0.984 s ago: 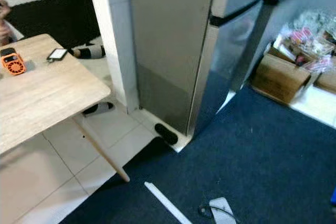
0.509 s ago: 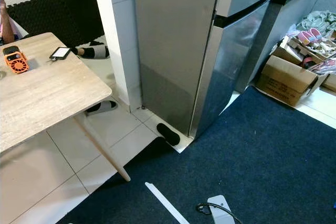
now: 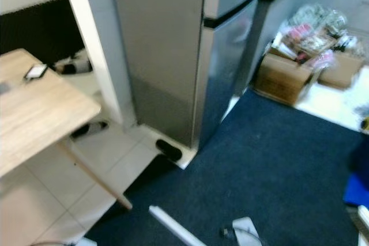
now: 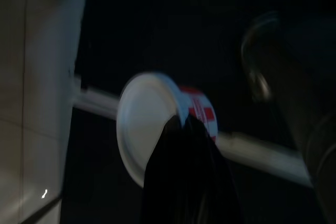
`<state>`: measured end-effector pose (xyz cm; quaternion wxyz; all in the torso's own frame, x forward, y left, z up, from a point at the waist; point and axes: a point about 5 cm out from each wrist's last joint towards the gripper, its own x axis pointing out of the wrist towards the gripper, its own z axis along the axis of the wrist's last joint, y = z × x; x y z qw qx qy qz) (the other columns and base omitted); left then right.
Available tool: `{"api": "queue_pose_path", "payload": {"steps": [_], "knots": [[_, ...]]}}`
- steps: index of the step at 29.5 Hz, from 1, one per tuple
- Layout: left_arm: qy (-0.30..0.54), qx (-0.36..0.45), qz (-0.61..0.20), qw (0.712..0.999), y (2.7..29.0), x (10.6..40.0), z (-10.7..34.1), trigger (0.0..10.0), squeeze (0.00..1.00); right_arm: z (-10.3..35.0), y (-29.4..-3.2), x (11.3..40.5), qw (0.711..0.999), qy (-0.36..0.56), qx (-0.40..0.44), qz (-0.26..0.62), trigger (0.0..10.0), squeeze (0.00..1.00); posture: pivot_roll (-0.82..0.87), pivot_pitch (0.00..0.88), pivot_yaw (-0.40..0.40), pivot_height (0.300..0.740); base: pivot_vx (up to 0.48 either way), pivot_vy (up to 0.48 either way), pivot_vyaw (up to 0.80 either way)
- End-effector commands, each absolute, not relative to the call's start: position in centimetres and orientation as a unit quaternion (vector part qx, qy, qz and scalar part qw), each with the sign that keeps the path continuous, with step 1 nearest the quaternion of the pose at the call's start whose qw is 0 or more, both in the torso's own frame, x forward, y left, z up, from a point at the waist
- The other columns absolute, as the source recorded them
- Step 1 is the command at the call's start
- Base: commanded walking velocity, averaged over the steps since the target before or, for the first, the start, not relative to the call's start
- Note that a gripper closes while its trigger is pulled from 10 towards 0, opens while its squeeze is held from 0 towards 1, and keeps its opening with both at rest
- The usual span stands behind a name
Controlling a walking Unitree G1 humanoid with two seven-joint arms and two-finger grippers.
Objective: Restocking fridge
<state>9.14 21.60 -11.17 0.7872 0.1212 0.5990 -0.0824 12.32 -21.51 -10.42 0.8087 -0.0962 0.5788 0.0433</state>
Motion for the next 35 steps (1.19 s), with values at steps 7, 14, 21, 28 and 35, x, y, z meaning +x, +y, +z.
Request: {"api": "queue_pose_path", "payload": {"steps": [7, 14, 21, 28, 35], "knots": [[0.602, 0.111, -0.101, 0.784, 20.40, 8.75, -11.45, 10.0, 0.00, -10.14, -21.80, 12.99, 0.819, 0.565, -0.096, 0.034, 10.0, 0.00, -0.02, 0.000, 0.025, 0.740, 0.000, 0.000, -0.39], [0.604, 0.112, -0.101, 0.783, 20.40, 8.60, -11.49, 10.0, 0.00, -9.98, -21.39, 13.52, 0.829, 0.550, -0.088, 0.055, 10.0, 0.00, -0.02, 0.000, 0.025, 0.740, 0.000, 0.000, 0.00], [0.605, 0.117, -0.106, 0.780, 20.38, 8.46, -11.52, 10.0, 0.00, -10.07, -21.14, 13.34, 0.823, 0.554, -0.098, 0.078, 10.0, 0.00, -0.01, 0.000, 0.025, 0.740, 0.000, 0.000, 0.63], [0.604, 0.119, -0.105, 0.781, 20.50, 8.59, -11.47, 10.0, 0.00, -9.96, -21.30, 13.59, 0.825, 0.551, -0.104, 0.075, 10.0, 0.00, -0.01, 0.000, 0.026, 0.740, 0.000, 0.000, 0.69], [0.604, 0.100, -0.094, 0.785, 20.38, 8.63, -11.48, 10.0, 0.00, -9.87, -21.39, 13.84, 0.827, 0.547, -0.111, 0.069, 10.0, 0.00, -0.02, 0.000, 0.023, 0.740, 0.000, 0.000, 0.00]]}}
